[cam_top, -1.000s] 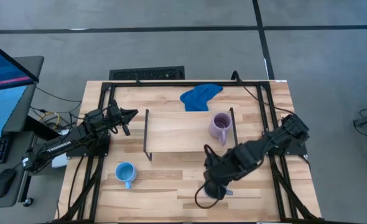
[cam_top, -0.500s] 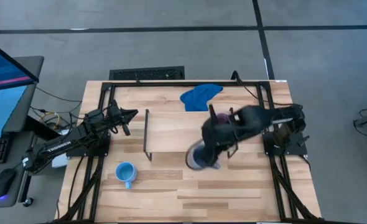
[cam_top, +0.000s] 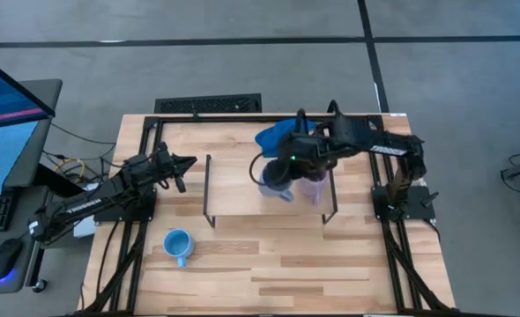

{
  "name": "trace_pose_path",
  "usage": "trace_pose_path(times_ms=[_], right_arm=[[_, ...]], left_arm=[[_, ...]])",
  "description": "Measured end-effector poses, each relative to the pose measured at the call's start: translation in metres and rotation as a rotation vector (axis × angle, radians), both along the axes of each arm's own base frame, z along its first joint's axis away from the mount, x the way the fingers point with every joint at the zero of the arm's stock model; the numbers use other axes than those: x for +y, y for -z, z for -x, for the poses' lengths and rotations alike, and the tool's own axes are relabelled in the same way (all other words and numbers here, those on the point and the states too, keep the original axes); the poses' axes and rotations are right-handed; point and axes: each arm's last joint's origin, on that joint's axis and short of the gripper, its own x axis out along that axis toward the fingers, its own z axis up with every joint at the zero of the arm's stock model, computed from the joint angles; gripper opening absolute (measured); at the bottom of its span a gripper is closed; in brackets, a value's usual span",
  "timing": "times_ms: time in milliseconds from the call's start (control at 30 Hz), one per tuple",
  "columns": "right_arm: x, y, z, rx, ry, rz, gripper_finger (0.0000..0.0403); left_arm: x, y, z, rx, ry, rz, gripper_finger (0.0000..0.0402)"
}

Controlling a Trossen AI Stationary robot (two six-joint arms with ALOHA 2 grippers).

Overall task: Stack small to large cups/mugs on shelf
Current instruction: Put the blue mug on the shelf

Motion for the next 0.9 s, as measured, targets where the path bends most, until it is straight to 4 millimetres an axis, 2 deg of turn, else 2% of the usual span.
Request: trace_pose_path(times_ms=[167, 567, 900], right_arm=[[-0.008, 0.000, -0.001, -0.001, 0.059, -0.024, 0.0020], [-0.010, 0.025, -0.022, 0.079, 0.052, -0.082, 0.0020], [-0.022, 0.042, -0.034, 0.135, 0.089, -0.105, 0.0020]], left_arm=[[0.001, 0.002, -0.001, 0.019, 0.000, 0.010, 0.0027], [0.001, 0.002, -0.001, 0.026, -0.001, 0.013, 0.0027], [0.001, 0.002, -0.001, 0.025, -0.001, 0.014, 0.0027]])
